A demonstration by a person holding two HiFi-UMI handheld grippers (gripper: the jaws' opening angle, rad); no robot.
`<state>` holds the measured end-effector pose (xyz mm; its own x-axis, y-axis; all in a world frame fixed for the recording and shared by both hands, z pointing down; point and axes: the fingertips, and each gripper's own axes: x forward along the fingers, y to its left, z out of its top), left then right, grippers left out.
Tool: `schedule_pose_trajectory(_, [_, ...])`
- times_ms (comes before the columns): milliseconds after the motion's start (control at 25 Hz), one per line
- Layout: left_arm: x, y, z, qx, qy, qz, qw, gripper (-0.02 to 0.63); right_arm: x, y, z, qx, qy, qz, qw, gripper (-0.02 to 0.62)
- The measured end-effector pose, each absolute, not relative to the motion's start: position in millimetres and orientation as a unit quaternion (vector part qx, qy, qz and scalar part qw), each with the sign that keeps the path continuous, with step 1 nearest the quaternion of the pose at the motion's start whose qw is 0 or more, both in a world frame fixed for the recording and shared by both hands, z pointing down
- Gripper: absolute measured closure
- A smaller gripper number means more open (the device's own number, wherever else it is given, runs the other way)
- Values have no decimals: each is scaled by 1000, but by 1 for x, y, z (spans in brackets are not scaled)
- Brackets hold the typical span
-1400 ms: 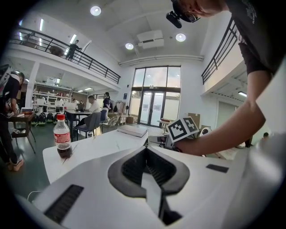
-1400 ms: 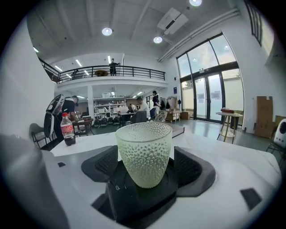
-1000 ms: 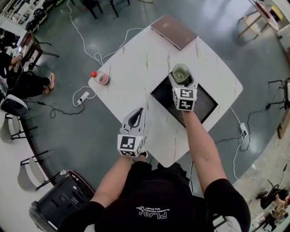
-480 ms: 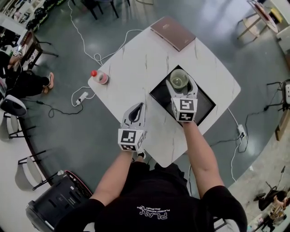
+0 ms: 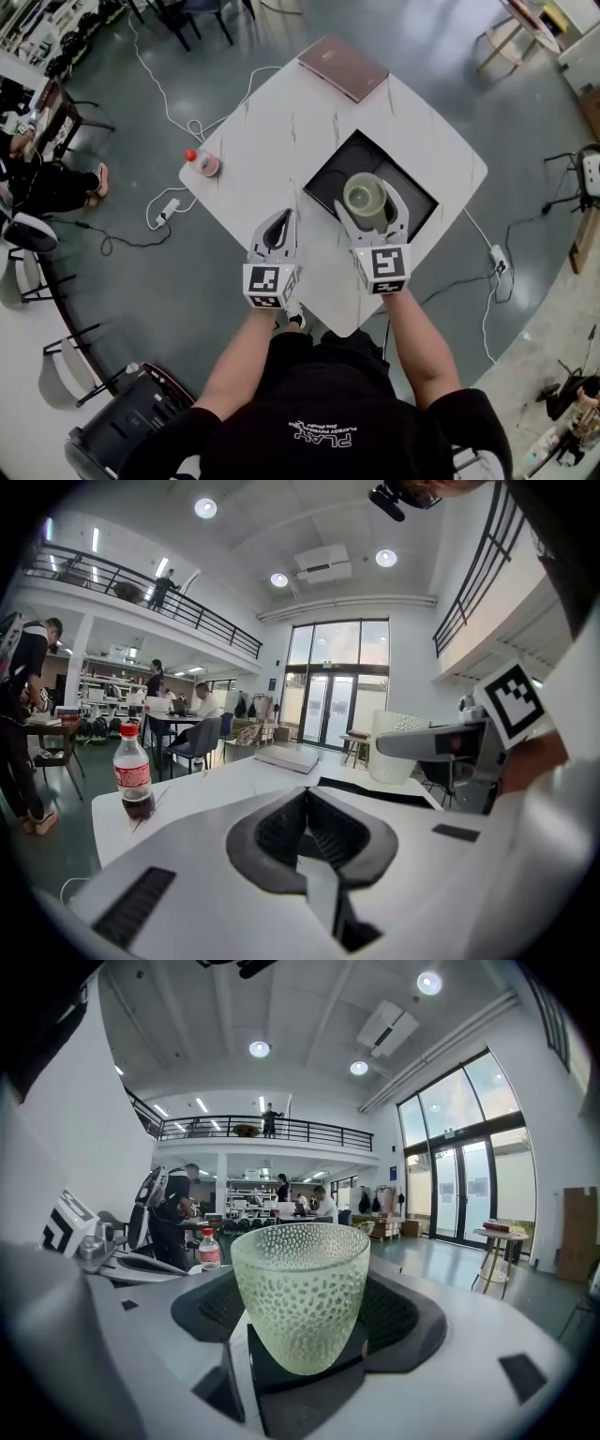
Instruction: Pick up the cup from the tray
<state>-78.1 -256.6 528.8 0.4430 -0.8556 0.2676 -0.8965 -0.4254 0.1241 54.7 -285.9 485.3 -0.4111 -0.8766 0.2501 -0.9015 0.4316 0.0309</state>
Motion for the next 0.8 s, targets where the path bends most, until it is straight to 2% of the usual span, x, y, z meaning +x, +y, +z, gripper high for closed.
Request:
schedule_pose_trajectory(280, [-79, -238, 522, 845, -512, 72, 137, 598, 52, -226, 478, 544, -828, 72, 114, 229])
schedule_pose_trajectory(800, [-65, -199, 502, 879, -455, 85, 110, 598, 56, -162, 465, 580, -803, 72, 116, 229])
